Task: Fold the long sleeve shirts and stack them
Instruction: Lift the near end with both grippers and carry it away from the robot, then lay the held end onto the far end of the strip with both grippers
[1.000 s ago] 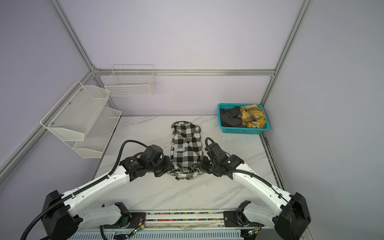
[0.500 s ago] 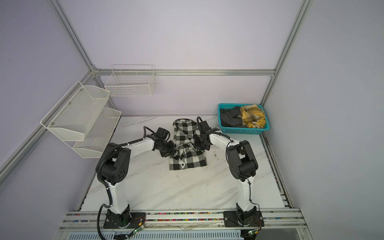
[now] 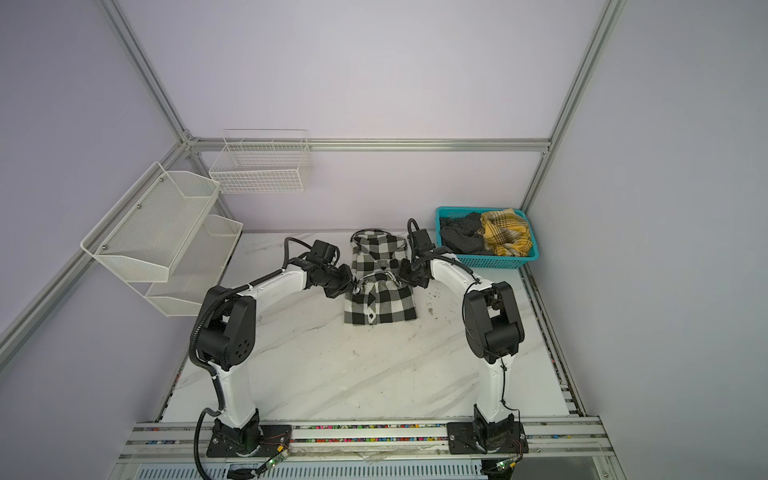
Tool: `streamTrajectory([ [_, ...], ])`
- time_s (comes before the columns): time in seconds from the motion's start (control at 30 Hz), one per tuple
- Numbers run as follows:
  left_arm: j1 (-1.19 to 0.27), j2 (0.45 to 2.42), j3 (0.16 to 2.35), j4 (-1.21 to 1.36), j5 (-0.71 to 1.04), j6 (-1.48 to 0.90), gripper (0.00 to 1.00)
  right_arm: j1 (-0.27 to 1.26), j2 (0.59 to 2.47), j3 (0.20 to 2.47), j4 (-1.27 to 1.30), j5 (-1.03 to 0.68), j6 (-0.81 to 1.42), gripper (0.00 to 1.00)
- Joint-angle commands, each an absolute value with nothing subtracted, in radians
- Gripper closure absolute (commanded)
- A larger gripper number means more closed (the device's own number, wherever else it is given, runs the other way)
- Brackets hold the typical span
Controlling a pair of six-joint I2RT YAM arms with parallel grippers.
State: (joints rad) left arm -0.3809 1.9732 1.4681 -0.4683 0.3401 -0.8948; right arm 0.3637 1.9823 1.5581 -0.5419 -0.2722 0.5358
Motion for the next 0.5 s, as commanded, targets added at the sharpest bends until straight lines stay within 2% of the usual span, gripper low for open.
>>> streamTrajectory([
  [0.0,-0.372,2.062,1.638,-0.436,0.389,-0.863,1.00,0.334,2.045,1.604,-0.523,-0.279,0.545,1.00],
  [0.07,-0.369,2.118,1.696,-0.459,0.397,-0.844,1.00,0.330,2.089,1.642,-0.525,-0.290,0.546,1.00],
  [0.1,-0.365,2.143,1.723,-0.473,0.406,-0.835,0.92,0.331,2.110,1.664,-0.532,-0.289,0.551,0.91],
  [0.13,-0.359,2.160,1.747,-0.497,0.409,-0.827,0.73,0.329,2.123,1.685,-0.539,-0.285,0.560,0.73],
  [0.17,-0.352,2.164,1.757,-0.523,0.397,-0.823,0.62,0.328,2.130,1.701,-0.544,-0.289,0.561,0.54],
  [0.2,-0.340,2.150,1.747,-0.529,0.382,-0.824,0.53,0.326,2.129,1.718,-0.546,-0.289,0.559,0.43],
  [0.27,-0.310,2.100,1.701,-0.515,0.355,-0.842,0.37,0.324,2.112,1.749,-0.551,-0.280,0.550,0.36],
  [0.33,-0.283,2.025,1.671,-0.510,0.311,-0.846,0.27,0.321,2.088,1.783,-0.569,-0.256,0.538,0.31],
  [0.43,-0.266,1.937,1.690,-0.545,0.268,-0.835,0.08,0.316,2.060,1.844,-0.635,-0.185,0.512,0.32],
  [0.47,-0.265,1.917,1.707,-0.569,0.261,-0.831,0.08,0.317,2.048,1.853,-0.654,-0.163,0.501,0.33],
])
